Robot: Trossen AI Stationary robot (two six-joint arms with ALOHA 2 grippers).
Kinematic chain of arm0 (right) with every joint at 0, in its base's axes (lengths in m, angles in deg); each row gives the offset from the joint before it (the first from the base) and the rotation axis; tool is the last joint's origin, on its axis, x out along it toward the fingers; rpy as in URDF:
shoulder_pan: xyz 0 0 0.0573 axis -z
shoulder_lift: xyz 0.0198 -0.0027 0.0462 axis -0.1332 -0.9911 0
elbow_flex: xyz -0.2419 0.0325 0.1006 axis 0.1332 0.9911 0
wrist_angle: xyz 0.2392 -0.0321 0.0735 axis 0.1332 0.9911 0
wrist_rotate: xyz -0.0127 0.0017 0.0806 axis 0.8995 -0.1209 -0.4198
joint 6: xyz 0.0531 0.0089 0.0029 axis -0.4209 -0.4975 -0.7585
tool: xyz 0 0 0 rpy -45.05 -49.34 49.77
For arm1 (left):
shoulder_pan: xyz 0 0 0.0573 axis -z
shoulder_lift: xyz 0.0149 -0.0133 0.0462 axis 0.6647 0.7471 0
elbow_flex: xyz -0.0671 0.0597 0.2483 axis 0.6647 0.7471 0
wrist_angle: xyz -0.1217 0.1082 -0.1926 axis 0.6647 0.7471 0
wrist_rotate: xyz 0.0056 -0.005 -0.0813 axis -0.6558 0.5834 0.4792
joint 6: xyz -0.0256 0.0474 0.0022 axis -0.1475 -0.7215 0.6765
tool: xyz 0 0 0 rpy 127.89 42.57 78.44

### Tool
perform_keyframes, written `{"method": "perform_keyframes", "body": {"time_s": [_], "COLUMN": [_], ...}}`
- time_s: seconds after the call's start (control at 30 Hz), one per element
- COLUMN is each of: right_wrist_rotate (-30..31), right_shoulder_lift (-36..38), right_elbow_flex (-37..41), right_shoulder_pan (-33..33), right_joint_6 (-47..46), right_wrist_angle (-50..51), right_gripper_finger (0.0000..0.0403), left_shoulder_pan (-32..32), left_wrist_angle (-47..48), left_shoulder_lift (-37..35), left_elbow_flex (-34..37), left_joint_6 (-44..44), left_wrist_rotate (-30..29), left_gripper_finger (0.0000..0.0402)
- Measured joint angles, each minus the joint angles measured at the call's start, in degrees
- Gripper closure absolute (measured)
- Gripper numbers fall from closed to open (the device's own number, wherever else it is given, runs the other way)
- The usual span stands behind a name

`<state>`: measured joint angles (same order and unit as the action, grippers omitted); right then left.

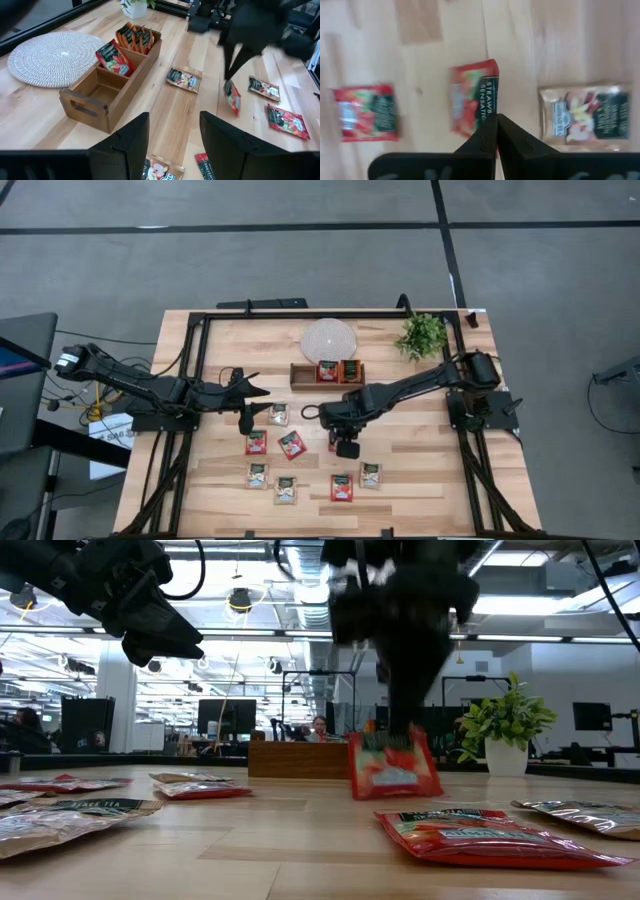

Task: Pick & Place Tea
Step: Put the red tea bag into the middle compartment of the wooden organizer

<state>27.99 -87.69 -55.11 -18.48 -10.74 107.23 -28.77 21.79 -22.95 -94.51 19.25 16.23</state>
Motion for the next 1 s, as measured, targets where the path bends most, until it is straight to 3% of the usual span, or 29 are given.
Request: {"method": "perform_keyframes", "body": {"time_s": [0.37, 0.53, 1.0], "right_wrist_rotate": [16.8, 17.4, 15.7], "right_shoulder_lift": [5.0, 3.8, 3.2], "right_elbow_flex": [-14.3, -17.9, -18.2], "right_shoulder_pan": [3.7, 8.6, 18.6], "right_joint_6": [8.7, 15.9, 27.0], "right_wrist_angle": [15.1, 15.2, 12.9], "right_gripper_finger": [0.0403, 0.0403, 0.0403], "left_shoulder_pan": [0.0, 0.0, 0.0], "left_wrist_angle": [-0.6, -0.9, -0.9], "left_shoulder_lift": [0.0, 0.0, 0.0], "left_elbow_flex": [0.0, 0.0, 0.0], "left_joint_6": [0.0, 0.0, 0.3], "left_wrist_rotate": [0.0, 0.0, 0.0], "left_gripper_finger": [0.0234, 0.0234, 0.0234]}}
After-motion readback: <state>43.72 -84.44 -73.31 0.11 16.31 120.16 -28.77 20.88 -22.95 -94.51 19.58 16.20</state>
